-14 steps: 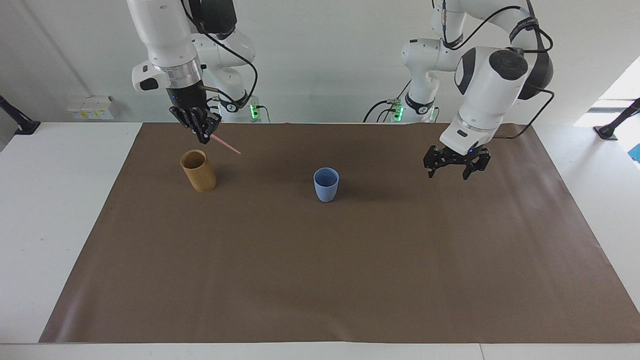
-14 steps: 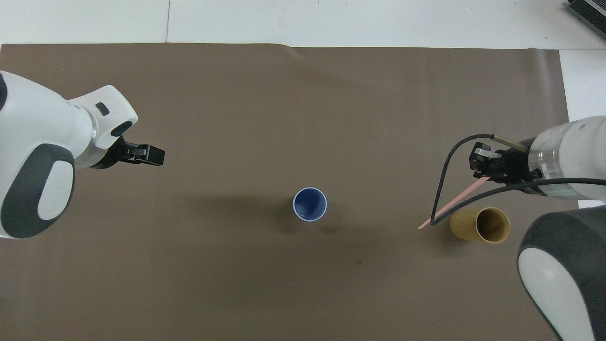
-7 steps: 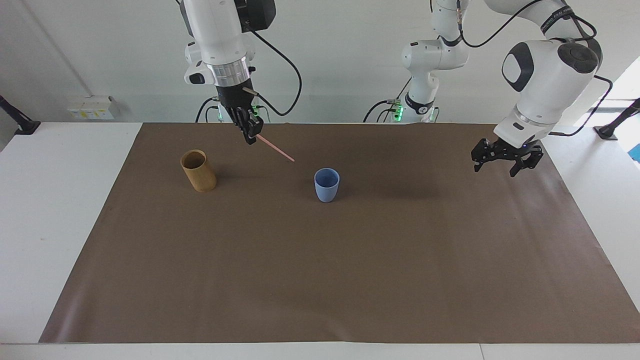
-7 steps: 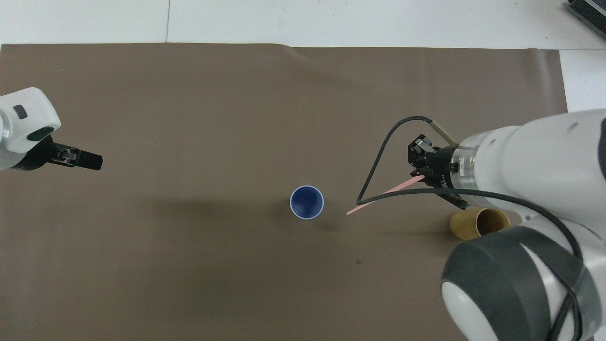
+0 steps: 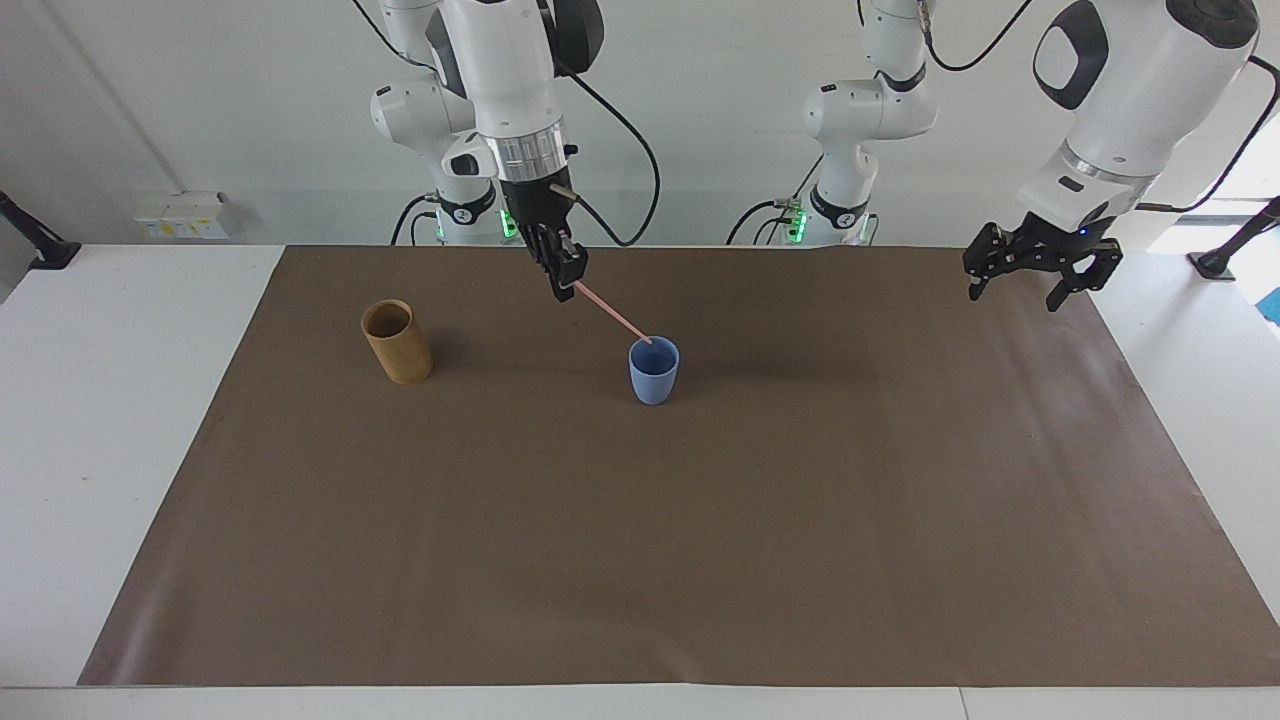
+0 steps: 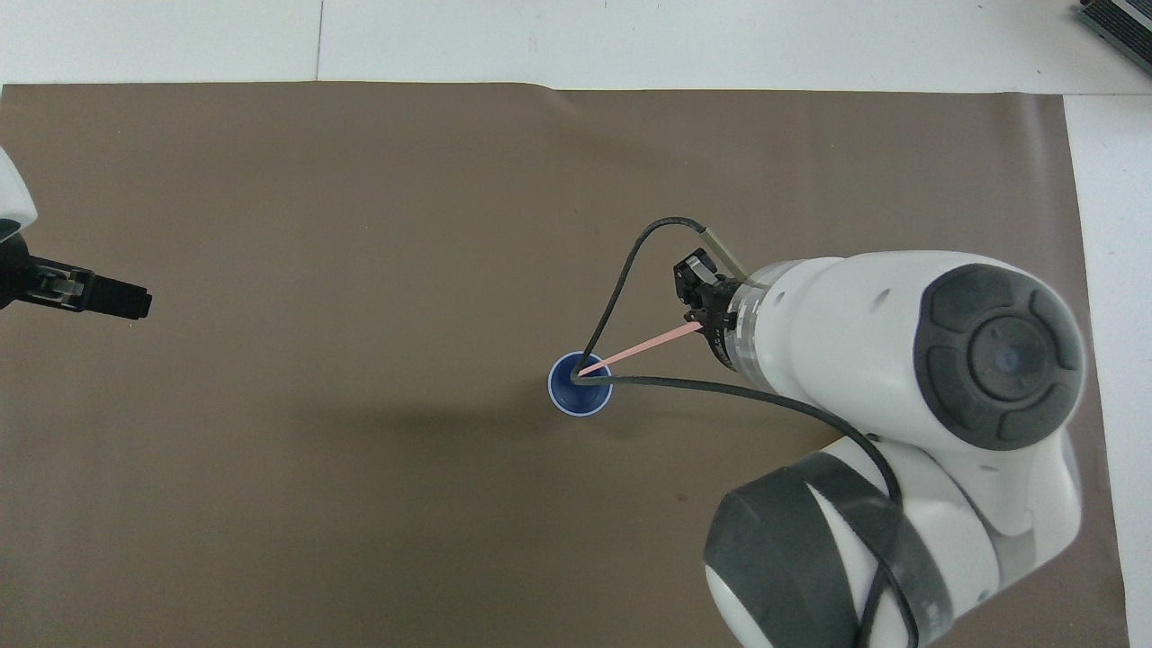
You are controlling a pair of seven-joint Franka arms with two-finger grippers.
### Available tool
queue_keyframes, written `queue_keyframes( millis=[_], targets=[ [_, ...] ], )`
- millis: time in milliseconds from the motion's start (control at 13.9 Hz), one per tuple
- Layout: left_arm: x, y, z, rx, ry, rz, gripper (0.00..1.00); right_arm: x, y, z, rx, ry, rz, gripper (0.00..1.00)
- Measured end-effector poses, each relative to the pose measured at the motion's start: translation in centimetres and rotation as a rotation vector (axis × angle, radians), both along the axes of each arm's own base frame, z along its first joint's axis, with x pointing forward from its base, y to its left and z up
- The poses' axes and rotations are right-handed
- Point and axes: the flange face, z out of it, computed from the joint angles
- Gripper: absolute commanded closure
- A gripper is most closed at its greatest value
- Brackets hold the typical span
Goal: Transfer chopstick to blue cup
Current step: 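Lower the pink chopstick into the blue cup and open the right gripper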
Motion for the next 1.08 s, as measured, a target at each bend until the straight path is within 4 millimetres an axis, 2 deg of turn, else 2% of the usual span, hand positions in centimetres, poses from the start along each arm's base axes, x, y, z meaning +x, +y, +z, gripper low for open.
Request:
queue_keyframes(
  millis=[144,431,791,863,935,1007,1078],
  targets=[
    [-0.2,-0.2,0.1,-0.001,0.012,-0.001,0.00,-0.3,1.1,-1.8,-0.058,-0.024,0.041,1.00],
    [-1.2,-0.2,3.8,-0.046,0.038,0.015,0.00,-0.7,1.8,-4.1,-0.078,-0.046,0.071,1.00],
    [-1.8,-0.1,4.8,-0.050,0.065,0.075,0.00,-2.1,3.7,-6.0,-0.075,-0.050,0.117,1.00],
    [-1.8,-0.1,4.8,-0.050,0.065,0.089,0.00,-2.3,4.0,-6.5,-0.073,-0.054,0.125,0.76],
    [-1.8,0.0,4.8,-0.050,0.066,0.097,0.00,-2.5,4.2,-6.8,-0.073,-0.054,0.131,0.40],
    [-1.8,0.1,4.7,-0.050,0.066,0.104,0.00,-2.6,4.2,-7.0,-0.076,-0.051,0.134,0.30],
    [-1.8,0.5,4.7,-0.050,0.068,0.110,0.00,-2.6,4.2,-7.1,-0.076,-0.051,0.135,0.29]
  ],
)
